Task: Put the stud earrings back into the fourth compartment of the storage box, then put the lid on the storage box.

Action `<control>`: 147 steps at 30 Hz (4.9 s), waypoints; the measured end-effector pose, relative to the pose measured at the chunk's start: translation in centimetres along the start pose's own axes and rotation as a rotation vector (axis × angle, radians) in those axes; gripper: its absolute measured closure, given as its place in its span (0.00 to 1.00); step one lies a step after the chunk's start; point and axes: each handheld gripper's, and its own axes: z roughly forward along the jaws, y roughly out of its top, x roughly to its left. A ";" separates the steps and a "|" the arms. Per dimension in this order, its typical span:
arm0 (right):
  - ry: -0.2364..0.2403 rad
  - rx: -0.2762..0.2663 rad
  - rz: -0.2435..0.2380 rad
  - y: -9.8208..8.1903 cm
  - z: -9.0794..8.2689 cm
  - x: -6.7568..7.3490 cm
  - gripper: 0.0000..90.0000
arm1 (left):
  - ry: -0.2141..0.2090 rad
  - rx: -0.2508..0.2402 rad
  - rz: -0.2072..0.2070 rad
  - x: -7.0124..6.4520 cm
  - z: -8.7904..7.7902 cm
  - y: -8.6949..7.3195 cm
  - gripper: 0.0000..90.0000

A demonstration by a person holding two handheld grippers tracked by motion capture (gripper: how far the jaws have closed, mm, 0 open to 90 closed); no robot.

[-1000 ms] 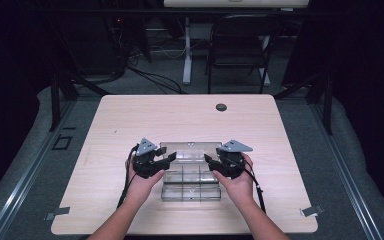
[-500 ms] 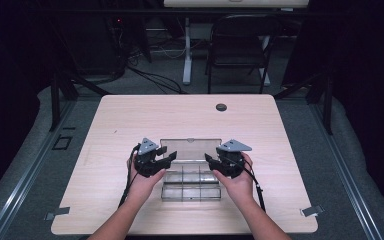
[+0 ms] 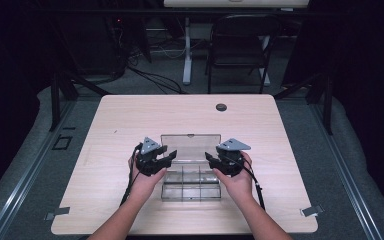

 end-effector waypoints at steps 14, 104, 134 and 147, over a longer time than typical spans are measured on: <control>-0.025 0.006 -0.032 0.0 0.5 -0.1 0.57 | 0.012 -0.006 -0.010 0.2 0.5 0.0 0.60; 0.121 0.171 0.399 -0.9 4.5 -3.8 0.54 | -0.145 0.138 -0.492 4.7 4.7 -1.4 0.60; 0.135 0.220 0.502 -1.2 4.8 -4.2 0.54 | -0.153 0.198 -0.588 5.0 5.0 -1.6 0.60; 0.152 0.263 0.579 -1.4 4.9 -4.5 0.54 | -0.155 0.222 -0.629 5.3 5.3 -2.0 0.59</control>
